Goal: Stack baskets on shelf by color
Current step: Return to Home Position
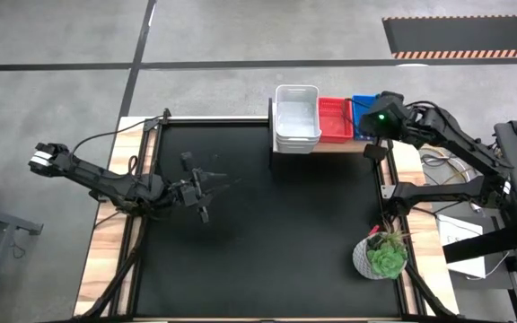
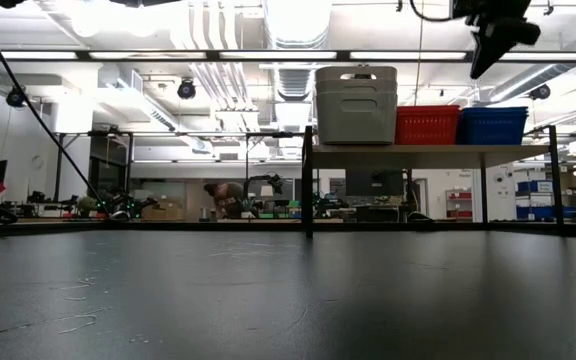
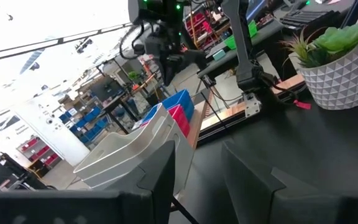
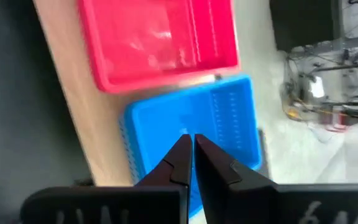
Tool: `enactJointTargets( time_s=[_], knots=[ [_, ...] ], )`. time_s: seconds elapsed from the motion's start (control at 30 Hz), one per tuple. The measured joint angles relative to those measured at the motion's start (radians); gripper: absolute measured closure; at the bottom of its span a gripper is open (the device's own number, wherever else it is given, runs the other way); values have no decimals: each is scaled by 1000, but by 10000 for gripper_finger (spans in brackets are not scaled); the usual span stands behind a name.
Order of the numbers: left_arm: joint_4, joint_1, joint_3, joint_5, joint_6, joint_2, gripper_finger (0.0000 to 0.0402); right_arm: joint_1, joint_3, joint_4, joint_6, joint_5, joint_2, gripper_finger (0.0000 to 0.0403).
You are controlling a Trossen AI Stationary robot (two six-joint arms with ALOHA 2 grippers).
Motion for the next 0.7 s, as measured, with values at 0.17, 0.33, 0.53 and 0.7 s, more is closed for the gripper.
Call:
enactJointTargets(
  time_s=[0.17, 0.33, 0.53, 0.7],
  knots=[
    [-74, -6, 0, 0, -15, -7, 285, 2, -13, 81, 102, -291, -69, 392],
    [-364, -33, -1, 82, -173, -135, 292, 81, -183, 390, 167, -574, -219, 392],
    [-415, -34, -78, 341, -220, -342, 342, 230, -552, 867, 137, -556, -408, 392],
    [-419, -21, -168, 309, -249, -494, 387, 264, -702, 1077, 88, -542, -450, 392]
  ],
)
